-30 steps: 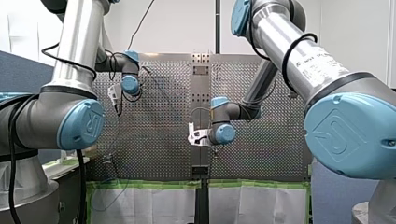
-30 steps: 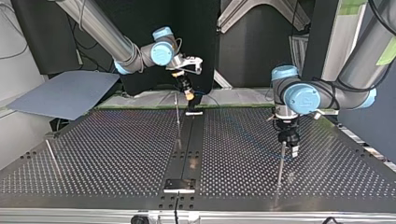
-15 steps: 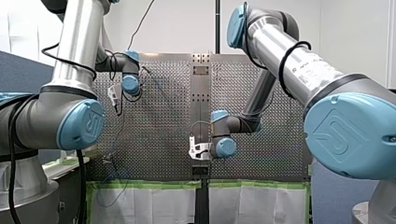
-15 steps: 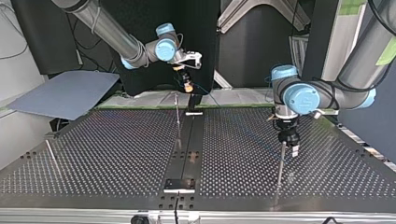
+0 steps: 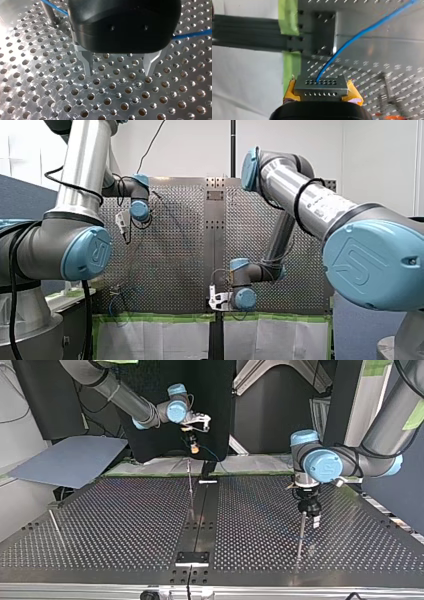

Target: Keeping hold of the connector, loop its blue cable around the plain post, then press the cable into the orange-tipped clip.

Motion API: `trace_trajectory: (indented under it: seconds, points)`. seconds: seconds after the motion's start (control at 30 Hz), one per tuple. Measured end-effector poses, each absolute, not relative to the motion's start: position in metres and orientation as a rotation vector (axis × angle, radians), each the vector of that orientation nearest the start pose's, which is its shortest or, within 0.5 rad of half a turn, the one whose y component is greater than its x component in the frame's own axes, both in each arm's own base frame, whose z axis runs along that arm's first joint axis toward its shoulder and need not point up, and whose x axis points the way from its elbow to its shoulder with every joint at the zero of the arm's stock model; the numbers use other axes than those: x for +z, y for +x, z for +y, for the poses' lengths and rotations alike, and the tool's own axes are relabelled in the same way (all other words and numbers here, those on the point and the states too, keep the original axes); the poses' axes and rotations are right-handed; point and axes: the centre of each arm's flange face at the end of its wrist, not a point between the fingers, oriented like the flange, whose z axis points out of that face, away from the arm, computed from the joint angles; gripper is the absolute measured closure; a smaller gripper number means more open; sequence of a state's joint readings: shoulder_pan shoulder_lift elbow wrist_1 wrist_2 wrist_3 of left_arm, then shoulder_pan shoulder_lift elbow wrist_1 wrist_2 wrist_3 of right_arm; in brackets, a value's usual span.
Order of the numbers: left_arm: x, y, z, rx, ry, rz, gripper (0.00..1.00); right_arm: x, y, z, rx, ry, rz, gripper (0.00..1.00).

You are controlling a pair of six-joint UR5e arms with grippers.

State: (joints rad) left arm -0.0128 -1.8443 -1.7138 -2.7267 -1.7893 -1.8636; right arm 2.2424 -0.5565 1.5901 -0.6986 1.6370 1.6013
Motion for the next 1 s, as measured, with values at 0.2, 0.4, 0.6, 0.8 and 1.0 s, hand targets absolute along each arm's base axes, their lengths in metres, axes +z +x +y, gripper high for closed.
trace_trajectory:
  seconds: [0.2,0.4,0.6,0.8,1.0]
  points:
    - [0.313,0.569,-0.118,-0.067,-0.389,1.524,0.0,-0.113,0.47,-0.41,1.34,1.936,-1.072,1.0]
    - [0.313,0.57,-0.116,-0.065,-0.392,1.523,0.0,-0.148,0.446,-0.408,1.258,1.933,-1.127,1.0]
    - [0.314,0.57,-0.114,-0.063,-0.395,1.519,0.0,-0.177,0.425,-0.404,1.208,1.921,-1.165,1.0]
    - [0.314,0.571,-0.114,-0.064,-0.395,1.519,0.0,-0.182,0.412,-0.408,1.18,1.893,-1.189,1.0]
    - [0.313,0.571,-0.113,-0.063,-0.397,1.518,0.0,-0.18,0.403,-0.406,1.175,1.872,-1.185,1.0]
